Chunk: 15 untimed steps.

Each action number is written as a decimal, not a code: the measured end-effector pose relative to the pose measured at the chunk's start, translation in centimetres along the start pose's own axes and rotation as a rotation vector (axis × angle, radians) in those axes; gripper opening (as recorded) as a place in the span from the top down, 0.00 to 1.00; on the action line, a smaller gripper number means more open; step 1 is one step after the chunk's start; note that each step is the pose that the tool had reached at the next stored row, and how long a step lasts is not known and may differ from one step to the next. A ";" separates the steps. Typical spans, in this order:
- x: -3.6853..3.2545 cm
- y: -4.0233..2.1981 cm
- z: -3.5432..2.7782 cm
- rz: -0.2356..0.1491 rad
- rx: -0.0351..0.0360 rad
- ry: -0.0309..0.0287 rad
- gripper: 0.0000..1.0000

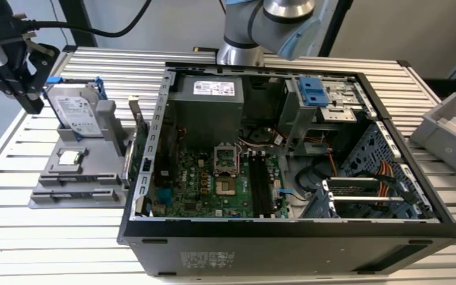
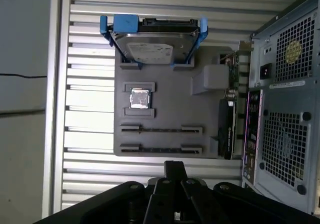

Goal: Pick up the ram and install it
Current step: 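Pick up the ram and move it above insertion slot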

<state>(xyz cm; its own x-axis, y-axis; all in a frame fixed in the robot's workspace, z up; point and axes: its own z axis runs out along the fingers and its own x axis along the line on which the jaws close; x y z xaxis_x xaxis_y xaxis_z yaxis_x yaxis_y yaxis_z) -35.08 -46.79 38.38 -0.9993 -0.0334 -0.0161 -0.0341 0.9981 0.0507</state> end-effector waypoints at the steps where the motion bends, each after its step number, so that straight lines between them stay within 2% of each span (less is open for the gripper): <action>1: 0.00 -0.02 0.00 0.000 0.0000 0.0000 1.00; 15: 0.00 -0.02 0.00 -0.001 0.0000 0.0000 1.00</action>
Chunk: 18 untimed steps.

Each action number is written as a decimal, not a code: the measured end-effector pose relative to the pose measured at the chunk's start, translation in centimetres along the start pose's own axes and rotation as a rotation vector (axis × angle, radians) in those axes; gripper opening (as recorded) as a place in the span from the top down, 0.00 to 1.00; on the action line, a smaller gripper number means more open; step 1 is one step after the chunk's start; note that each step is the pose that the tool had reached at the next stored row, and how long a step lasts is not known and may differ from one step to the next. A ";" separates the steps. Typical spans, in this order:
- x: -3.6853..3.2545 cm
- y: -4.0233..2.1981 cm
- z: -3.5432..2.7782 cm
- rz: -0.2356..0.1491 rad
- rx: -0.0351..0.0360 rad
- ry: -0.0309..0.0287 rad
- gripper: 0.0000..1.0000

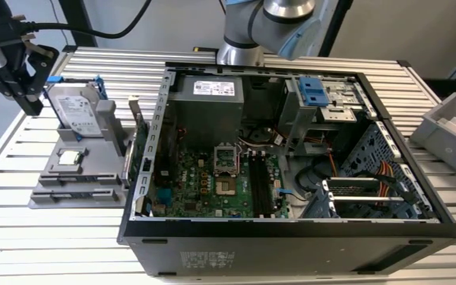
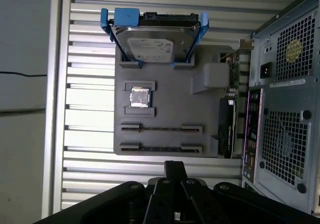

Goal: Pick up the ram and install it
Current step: 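Pick up the ram and move it above insertion slot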

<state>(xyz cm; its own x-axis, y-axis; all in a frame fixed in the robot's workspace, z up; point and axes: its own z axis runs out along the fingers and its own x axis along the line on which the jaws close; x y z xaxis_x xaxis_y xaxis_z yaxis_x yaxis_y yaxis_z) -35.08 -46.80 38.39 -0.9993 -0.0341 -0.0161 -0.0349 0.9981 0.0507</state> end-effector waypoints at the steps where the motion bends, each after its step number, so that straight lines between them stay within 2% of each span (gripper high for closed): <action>1: 0.00 0.00 0.00 0.000 0.0000 0.0000 1.00; 18: 0.00 0.00 0.00 0.000 0.0000 -0.0001 1.00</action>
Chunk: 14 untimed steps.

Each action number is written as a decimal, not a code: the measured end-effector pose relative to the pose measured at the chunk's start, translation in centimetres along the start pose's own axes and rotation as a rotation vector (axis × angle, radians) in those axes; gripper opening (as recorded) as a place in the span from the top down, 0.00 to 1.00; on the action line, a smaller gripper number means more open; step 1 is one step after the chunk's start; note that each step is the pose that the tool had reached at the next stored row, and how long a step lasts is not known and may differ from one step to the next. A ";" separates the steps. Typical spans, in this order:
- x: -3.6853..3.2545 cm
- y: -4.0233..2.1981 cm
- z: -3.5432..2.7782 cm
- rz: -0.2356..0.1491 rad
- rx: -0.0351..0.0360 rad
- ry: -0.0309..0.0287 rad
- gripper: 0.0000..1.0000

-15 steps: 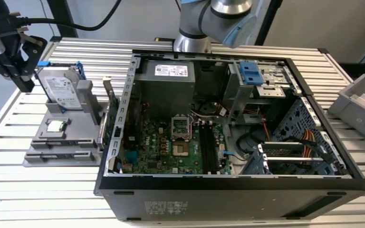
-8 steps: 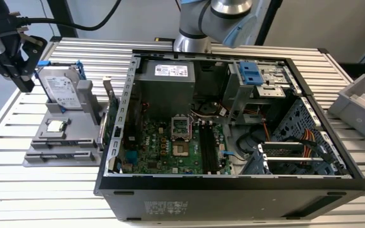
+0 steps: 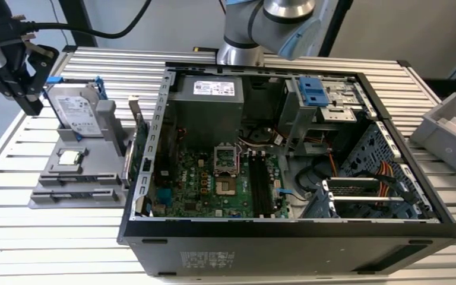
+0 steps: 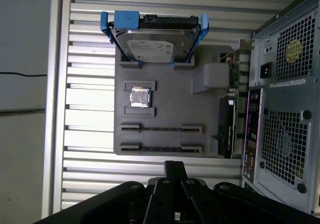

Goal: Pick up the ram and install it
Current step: 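Pick up the ram and move it above insertion slot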

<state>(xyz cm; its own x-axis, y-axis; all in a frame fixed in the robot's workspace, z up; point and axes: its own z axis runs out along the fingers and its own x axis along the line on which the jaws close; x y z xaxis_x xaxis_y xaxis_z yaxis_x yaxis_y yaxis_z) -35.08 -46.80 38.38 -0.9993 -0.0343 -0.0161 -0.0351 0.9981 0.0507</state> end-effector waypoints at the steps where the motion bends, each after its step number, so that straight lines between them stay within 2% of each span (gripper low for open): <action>1: 0.00 0.00 0.00 0.000 0.0000 0.0000 1.00; 10: 0.00 0.00 0.00 -0.001 0.0000 0.0001 1.00; 14: 0.01 0.00 -0.01 -0.012 -0.0001 0.0008 1.00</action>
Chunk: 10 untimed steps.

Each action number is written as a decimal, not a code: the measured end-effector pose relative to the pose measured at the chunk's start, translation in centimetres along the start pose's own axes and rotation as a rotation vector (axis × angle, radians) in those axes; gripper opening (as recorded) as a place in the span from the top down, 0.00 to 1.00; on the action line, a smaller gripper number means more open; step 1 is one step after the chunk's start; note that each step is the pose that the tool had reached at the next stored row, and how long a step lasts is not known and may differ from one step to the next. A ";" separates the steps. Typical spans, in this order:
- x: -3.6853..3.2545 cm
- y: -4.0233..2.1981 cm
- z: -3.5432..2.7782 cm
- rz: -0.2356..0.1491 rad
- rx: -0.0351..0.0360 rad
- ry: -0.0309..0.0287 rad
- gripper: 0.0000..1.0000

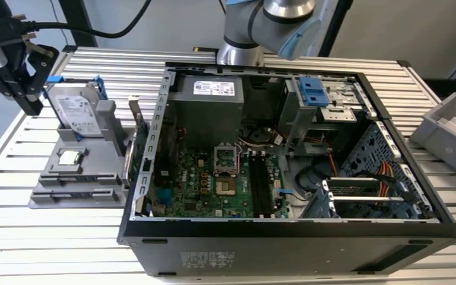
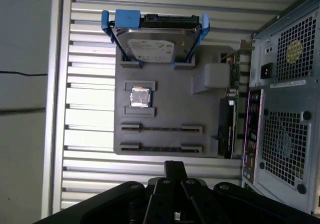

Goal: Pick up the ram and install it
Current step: 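Pick up the ram and move it above insertion slot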

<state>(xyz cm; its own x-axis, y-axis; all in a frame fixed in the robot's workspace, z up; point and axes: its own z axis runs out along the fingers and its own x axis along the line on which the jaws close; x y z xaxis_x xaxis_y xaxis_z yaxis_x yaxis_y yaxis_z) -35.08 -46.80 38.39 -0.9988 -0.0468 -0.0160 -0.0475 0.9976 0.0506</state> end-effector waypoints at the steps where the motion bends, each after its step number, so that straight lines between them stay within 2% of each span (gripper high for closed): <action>1: 0.00 0.00 0.01 -0.006 -0.0002 0.0002 1.00; 10: -0.01 0.00 0.00 -0.010 -0.0002 0.0004 1.00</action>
<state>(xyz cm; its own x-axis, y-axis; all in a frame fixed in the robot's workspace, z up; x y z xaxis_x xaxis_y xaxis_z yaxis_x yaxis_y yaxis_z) -35.08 -46.80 38.39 -0.9982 -0.0572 -0.0161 -0.0579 0.9970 0.0507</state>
